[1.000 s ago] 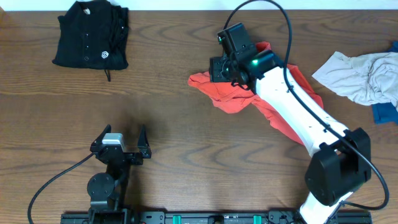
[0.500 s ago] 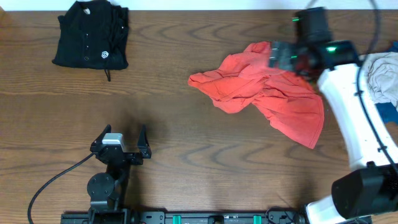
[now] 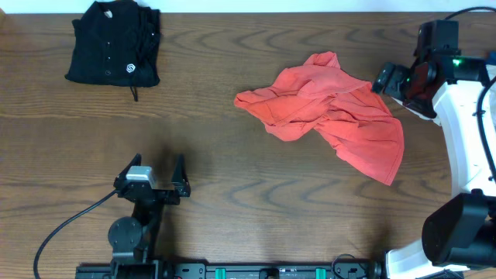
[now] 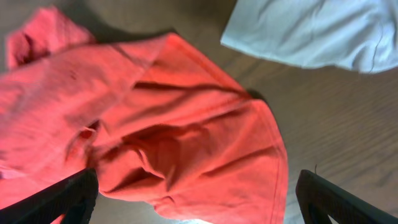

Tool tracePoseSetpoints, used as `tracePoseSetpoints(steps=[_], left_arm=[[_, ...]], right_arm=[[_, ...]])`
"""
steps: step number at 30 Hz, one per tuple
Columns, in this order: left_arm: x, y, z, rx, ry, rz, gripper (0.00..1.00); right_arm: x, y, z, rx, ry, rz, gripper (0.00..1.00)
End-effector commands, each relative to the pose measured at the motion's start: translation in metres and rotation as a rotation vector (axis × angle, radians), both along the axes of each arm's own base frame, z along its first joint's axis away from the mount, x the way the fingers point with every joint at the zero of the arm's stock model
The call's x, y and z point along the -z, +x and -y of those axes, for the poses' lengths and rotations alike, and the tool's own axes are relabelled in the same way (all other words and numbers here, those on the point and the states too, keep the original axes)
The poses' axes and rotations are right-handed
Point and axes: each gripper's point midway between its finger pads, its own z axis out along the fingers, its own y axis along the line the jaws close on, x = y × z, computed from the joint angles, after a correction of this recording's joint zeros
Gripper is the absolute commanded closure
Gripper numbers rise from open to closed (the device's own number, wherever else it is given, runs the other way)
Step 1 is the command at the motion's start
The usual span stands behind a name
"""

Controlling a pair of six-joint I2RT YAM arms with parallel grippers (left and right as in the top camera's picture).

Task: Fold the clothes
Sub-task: 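Reach the left gripper to the left edge of the red T-shirt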

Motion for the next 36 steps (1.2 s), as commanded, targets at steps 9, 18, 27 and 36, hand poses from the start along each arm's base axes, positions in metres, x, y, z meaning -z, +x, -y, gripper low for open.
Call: tracePoseSetpoints(steps=[9, 18, 27, 36], left_arm=[[-0.075, -0.039, 0.077, 0.498, -0.068, 0.230, 0.02], [-0.099, -0.042, 0.107, 0.731, -0.071, 0.120, 0.02], [-0.130, -0.019, 0.117, 0.791, -0.094, 0.022, 0.02], [-0.118, 0.002, 0.154, 0.931, -0.110, -0.424, 0.02]], right_arm=[[0.029, -0.007, 0.000, -0.001, 0.013, -0.045, 0.01], [0.028, -0.004, -0.005, -0.006, 0.046, -0.028, 0.01], [0.029, -0.007, -0.004, -0.042, 0.026, -0.045, 0.01], [0.028, -0.003, -0.004, -0.042, 0.024, -0.028, 0.01]])
